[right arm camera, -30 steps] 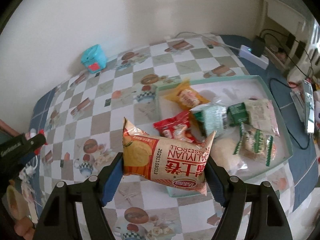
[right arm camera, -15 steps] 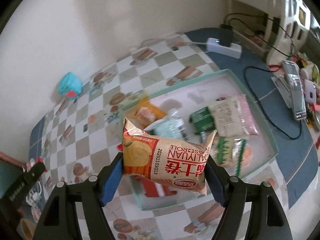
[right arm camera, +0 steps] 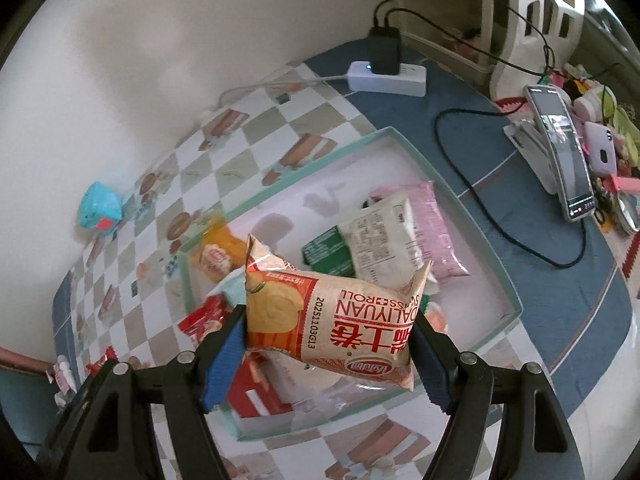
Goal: Organize snacks
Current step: 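Carry the bread roll bag and red candy pack over the white tray, then open both grippers to drop the bread roll bag and candy pack into the tray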
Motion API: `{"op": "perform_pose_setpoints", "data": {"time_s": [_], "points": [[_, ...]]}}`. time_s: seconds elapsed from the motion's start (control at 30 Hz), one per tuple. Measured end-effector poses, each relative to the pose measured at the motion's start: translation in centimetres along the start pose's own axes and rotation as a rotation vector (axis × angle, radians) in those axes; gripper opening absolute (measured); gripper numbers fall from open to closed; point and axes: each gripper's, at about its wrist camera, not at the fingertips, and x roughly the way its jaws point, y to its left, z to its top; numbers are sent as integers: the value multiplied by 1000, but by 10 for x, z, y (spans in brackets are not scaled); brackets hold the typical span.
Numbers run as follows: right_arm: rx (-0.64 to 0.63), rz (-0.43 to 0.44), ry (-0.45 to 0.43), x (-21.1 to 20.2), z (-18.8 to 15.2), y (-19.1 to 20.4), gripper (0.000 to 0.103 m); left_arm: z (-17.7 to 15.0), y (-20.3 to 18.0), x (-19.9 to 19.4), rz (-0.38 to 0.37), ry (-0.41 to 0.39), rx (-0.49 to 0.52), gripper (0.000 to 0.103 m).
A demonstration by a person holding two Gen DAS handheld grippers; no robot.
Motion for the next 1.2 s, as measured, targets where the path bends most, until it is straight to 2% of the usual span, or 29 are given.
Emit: {"op": "perform_pose_setpoints", "data": {"time_s": [0.4, 0.97, 1.03, 1.1, 1.2], "points": [[48, -10, 36, 21, 13, -19, 79, -1, -46, 25, -125, 18, 75, 29], [39, -16, 49, 28, 15, -20, 80, -8, -68, 53, -180, 72, 132, 30], [35, -16, 51, 29, 15, -19, 80, -8, -67, 54, -181, 76, 130, 32], [30, -14, 52, 29, 15, -18, 80, -8, -65, 54, -182, 83, 120, 46], [21, -15, 54, 29, 14, -16, 80, -7, -60, 53, -181, 84, 103, 50]]}}
